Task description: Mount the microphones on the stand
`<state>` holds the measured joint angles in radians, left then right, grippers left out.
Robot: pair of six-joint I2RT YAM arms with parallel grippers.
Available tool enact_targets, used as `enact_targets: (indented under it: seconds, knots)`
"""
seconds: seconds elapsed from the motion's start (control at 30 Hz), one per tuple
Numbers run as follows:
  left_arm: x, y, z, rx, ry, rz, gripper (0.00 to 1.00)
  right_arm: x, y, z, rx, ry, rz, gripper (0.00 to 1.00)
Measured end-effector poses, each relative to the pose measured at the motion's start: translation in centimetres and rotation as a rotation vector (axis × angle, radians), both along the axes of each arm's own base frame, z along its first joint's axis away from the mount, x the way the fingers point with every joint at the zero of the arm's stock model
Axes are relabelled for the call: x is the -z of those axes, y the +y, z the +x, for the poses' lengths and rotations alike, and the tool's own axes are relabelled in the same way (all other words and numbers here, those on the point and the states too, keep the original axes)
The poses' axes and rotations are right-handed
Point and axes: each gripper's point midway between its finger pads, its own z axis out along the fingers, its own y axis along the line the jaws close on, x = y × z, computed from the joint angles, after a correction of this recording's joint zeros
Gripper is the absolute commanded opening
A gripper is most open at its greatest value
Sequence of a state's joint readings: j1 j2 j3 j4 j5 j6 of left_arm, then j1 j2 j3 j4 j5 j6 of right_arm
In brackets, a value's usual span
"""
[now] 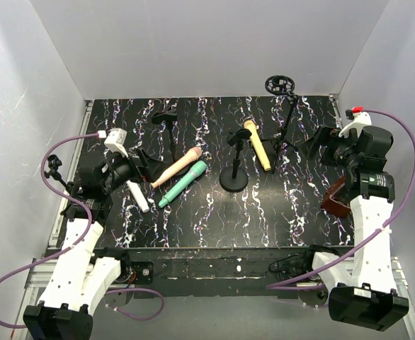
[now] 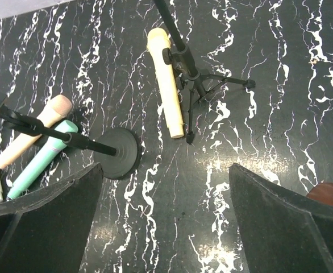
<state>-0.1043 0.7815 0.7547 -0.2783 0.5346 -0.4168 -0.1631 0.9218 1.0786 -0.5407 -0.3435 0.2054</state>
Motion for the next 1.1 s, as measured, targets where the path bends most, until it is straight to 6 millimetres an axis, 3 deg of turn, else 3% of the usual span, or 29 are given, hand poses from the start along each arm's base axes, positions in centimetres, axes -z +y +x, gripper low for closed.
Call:
enact_targets:
  seconds: [0.13,0.33,0.7,0.93,1.1]
  knots:
    - [-0.5,-0.7,-0.8,0.047,0.002,-0.033,0.98,0.3,0.9,-0.2,-0.106,-0.012,-0.047,0.98]
    - [-0.6,-1.3,-1.3,0.084,0.01,-0.049,0.98,1.4,3.7,-1.6,-0.4,-0.038,-0.151,0.98]
    - [1.3,-1.8,-1.2,0.119,0.072,-0.058,0.98,6.5,8.8,-3.8,-0.832,0.021,-0.333,0.97]
    - [2.6,-1.8,-1.4,0.131,0.098,-0.042,0.98,10.2,10.9,-3.0,-0.898,0.152,-0.317,0.96]
    - [3.4,-1.8,-1.8,0.142,0.116,-0.031,0.98,11.5,11.1,-0.7,-0.811,0.199,-0.278,0.96]
